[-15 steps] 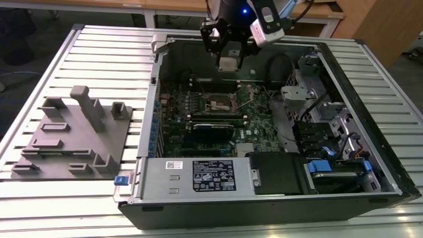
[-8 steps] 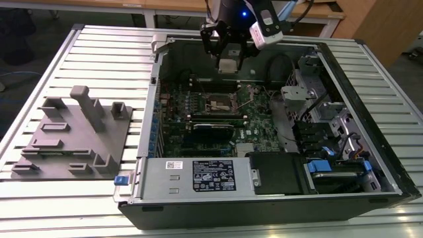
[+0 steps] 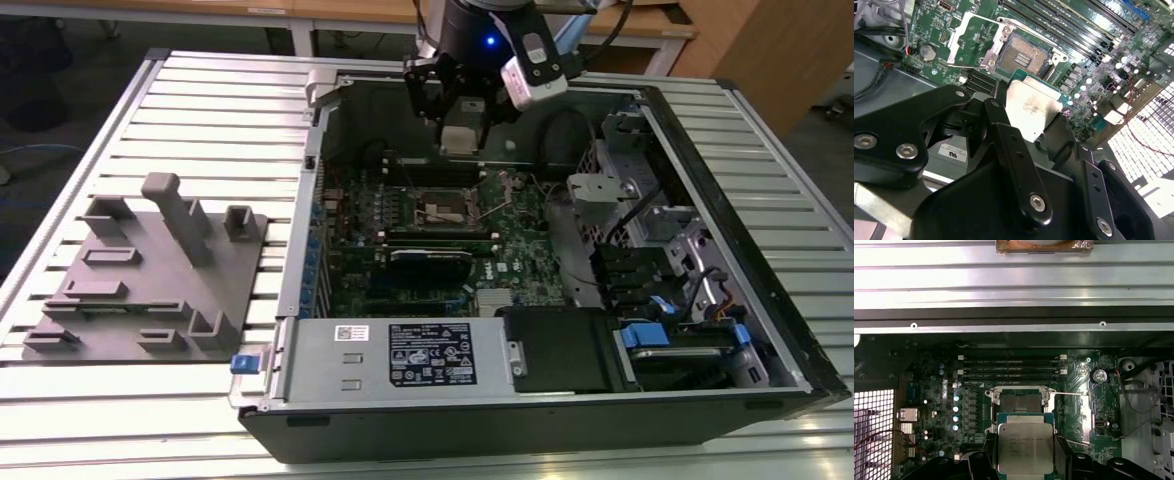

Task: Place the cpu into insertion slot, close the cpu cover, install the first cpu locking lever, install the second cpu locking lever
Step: 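Place the cpu into insertion slot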

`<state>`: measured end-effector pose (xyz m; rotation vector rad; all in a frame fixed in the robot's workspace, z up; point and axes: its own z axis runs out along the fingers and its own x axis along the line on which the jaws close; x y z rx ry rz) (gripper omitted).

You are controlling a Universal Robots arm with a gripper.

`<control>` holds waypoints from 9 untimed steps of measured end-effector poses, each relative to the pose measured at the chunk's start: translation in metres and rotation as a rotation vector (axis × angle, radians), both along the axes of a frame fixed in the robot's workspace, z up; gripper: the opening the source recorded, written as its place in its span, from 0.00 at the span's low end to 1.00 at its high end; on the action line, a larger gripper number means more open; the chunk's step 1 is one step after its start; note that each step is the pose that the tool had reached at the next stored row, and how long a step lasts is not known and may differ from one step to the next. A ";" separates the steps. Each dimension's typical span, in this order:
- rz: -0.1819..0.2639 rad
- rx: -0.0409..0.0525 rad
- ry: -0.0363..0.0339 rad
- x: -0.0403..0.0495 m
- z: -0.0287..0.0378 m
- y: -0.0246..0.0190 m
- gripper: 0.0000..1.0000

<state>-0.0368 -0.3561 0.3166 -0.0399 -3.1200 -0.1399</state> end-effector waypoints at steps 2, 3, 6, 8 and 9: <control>0.000 -0.0002 0.0001 0.0000 0.0000 0.0000 0.54; 0.000 0.0001 -0.0001 0.0000 -0.0005 0.0000 0.54; 0.000 0.0001 0.0000 0.0000 -0.0008 0.0000 0.54; 0.000 0.0001 0.0000 0.0000 -0.0008 0.0000 0.54; 0.000 0.0001 0.0000 0.0000 -0.0009 0.0000 0.54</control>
